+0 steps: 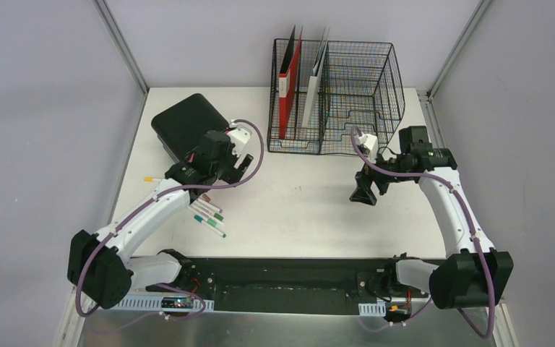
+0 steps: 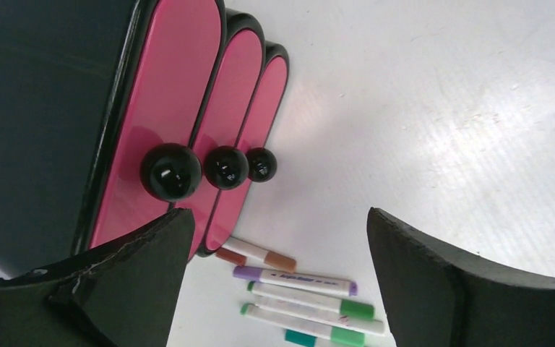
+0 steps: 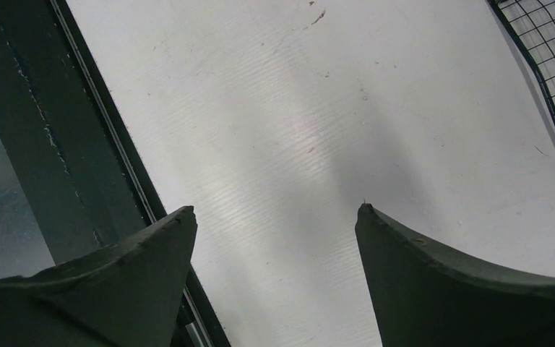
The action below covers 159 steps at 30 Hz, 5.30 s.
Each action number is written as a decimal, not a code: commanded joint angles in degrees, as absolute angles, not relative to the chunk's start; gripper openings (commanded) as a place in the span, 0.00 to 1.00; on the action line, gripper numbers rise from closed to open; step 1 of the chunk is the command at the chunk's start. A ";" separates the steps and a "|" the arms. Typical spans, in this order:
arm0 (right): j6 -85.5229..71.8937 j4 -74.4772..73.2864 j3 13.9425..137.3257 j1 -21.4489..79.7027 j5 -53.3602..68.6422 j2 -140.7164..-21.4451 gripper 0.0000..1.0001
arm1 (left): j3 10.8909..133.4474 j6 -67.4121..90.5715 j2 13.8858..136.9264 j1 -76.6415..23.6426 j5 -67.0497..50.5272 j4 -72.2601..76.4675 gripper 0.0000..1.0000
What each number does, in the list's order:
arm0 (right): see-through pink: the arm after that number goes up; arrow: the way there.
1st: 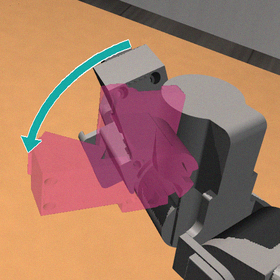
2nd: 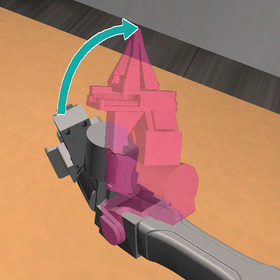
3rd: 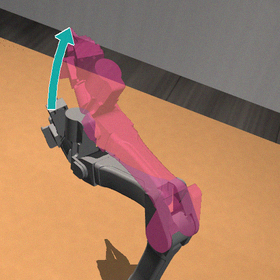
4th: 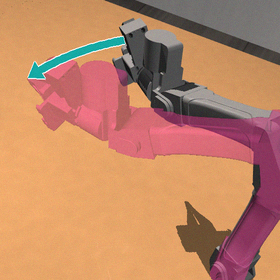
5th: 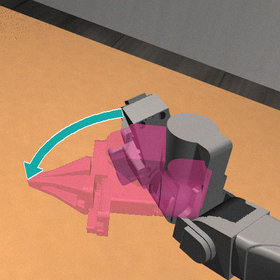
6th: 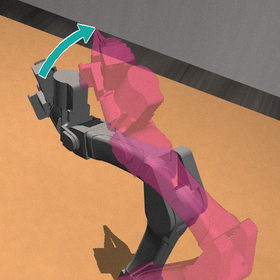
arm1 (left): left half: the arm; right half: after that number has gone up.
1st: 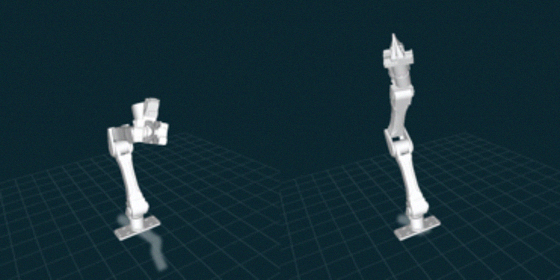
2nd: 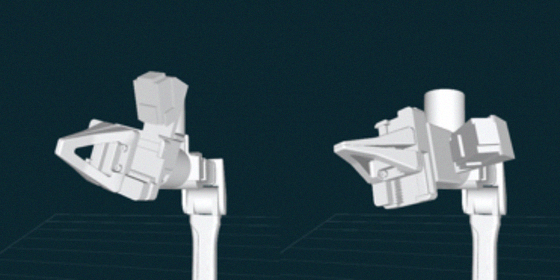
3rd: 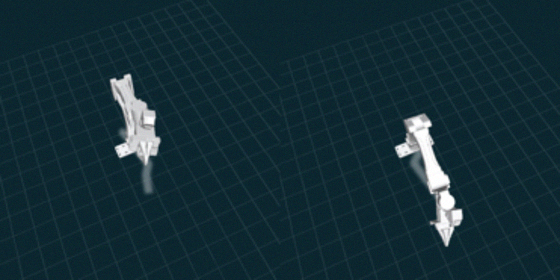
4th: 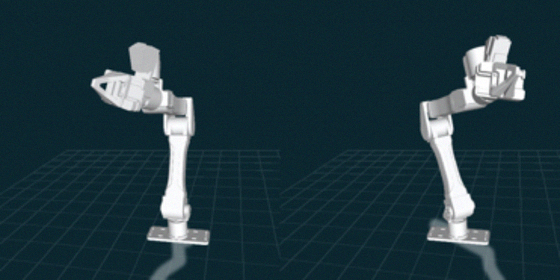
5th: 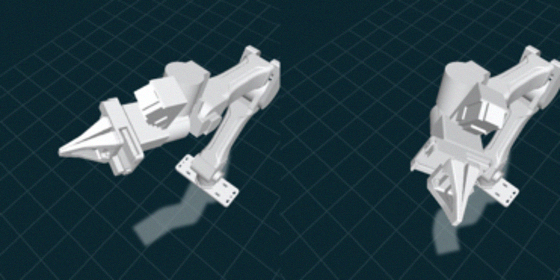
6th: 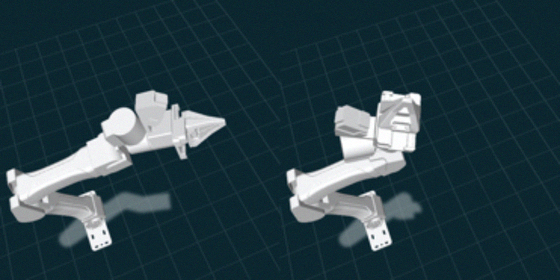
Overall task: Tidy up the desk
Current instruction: Close the drawer in the storage box, then open the drawer in the storage box.
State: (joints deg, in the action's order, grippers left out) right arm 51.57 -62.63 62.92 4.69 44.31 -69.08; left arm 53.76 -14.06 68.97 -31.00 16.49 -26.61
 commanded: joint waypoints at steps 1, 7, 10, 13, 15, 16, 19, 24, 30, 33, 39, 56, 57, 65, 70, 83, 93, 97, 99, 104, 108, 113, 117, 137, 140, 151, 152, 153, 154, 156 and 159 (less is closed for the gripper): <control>53.26 -61.60 62.64 4.22 45.38 -68.78 0.84 | 51.04 -9.56 62.95 -29.28 8.14 -20.24 0.94; 53.26 -61.59 62.60 4.12 45.27 -68.79 0.84 | 48.26 -2.66 56.99 -27.51 -1.54 -15.89 0.94; 53.26 -61.61 62.58 4.04 45.35 -68.69 0.85 | 46.43 1.37 55.88 -27.48 2.41 -13.66 0.92; 53.35 -61.55 62.58 3.93 45.35 -68.70 0.85 | 44.29 8.08 55.64 -27.43 7.99 -11.53 0.79; 53.35 -61.53 62.48 3.88 45.35 -68.82 0.85 | 42.21 12.33 55.56 -27.49 10.54 -9.29 0.66; 53.35 -61.56 62.49 3.93 45.36 -68.77 0.85 | 41.17 13.50 55.55 -27.51 10.78 -7.64 0.63; 53.35 -61.55 62.49 3.95 45.35 -68.88 0.85 | 39.58 17.89 55.90 -27.52 15.12 -5.70 0.57; 53.43 -61.56 62.41 3.94 45.31 -69.16 0.85 | 41.15 25.29 58.63 -28.66 28.26 -11.39 0.35; 53.44 -61.60 62.47 3.90 45.26 -69.59 0.85 | 42.96 34.97 64.79 -31.98 40.31 -17.73 0.25; 53.44 -61.60 62.47 3.94 45.18 -69.64 0.85 | 41.03 35.90 65.96 -32.17 40.89 -14.45 0.32; 53.44 -61.59 62.40 3.91 45.35 -70.06 0.85 | 40.68 36.47 71.68 -32.17 43.18 -13.44 0.50; 53.96 -62.56 62.77 3.94 45.79 -69.92 0.86 | 39.84 34.63 84.07 -32.80 46.57 -0.52 0.49; 53.96 -62.58 62.83 3.92 45.82 -69.88 0.86 | 39.75 33.98 84.49 -32.97 45.79 0.50 0.50; 54.14 -62.75 62.83 3.93 45.71 -70.13 0.87 | 40.06 37.46 87.92 -35.94 51.74 2.05 0.52; 54.23 -62.75 62.81 3.93 45.64 -70.35 0.87 | 41.35 42.30 88.42 -35.98 55.64 -3.39 0.53; 54.32 -62.80 62.75 3.93 45.53 -70.60 0.87 | 43.65 43.53 89.71 -34.34 54.13 -3.38 0.50; 54.32 -62.79 62.75 3.95 45.35 -71.10 0.88 | 46.41 44.34 93.57 -33.88 54.77 -4.77 0.48; 54.32 -62.78 62.75 3.95 45.35 -71.19 0.88 | 47.08 45.09 93.78 -33.37 54.76 -5.60 0.47; 54.32 -62.84 62.75 3.91 45.35 -71.25 0.88 | 47.32 45.09 93.78 -32.95 54.84 -5.97 0.44; 54.32 -62.78 62.74 3.91 45.35 -71.36 0.88 | 48.12 44.14 93.20 -31.91 53.24 -6.05 0.35; 54.45 -62.93 62.75 3.95 45.35 -71.39 0.88 | 48.38 43.53 93.16 -31.86 52.72 -6.44 0.29; 54.40 -62.89 62.74 3.95 45.35 -71.27 0.88 | 48.86 43.93 91.33 -33.23 50.65 -8.57 0.14; 54.40 -62.93 62.74 3.89 45.28 -71.23 0.88 | 50.43 43.74 90.07 -38.12 52.43 -11.73 0.11; 54.58 -63.06 62.82 3.92 45.26 -70.47 0.89 | 53.34 44.65 89.82 -50.89 50.01 -18.28 0.77; 54.58 -63.13 62.84 3.90 45.27 -70.57 0.89 | 52.71 35.45 85.61 -50.98 43.56 -14.70 0.81; 54.58 -63.10 62.84 3.80 45.00 -70.57 0.89 | 49.40 6.21 61.17 -50.04 9.95 -20.04 0.93; 54.58 -63.09 62.82 3.74 45.00 -70.53 0.89 | 49.96 6.88 59.79 -48.88 8.62 -23.51 0.92; 54.58 -63.10 62.83 3.73 45.08 -70.56 0.89 | 50.72 8.36 58.93 -47.06 6.30 -27.34 0.91; 54.58 -63.11 62.83 3.75 45.09 -70.56 0.89 | 51.15 10.39 58.29 -44.44 3.90 -31.17 0.90; 54.58 -63.10 62.80 3.70 45.01 -70.62 0.89 | 49.27 14.47 56.59 -38.60 -1.24 -35.28 0.87; 54.58 -63.09 62.80 3.66 44.91 -70.75 0.89 | 44.55 17.90 52.12 -35.33 -2.39 -35.68 0.87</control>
State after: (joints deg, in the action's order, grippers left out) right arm 52.95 -63.18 62.35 4.19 44.14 -71.33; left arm 49.04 13.50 55.77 -39.22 4.73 -27.64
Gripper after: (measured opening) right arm 0.893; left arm 0.871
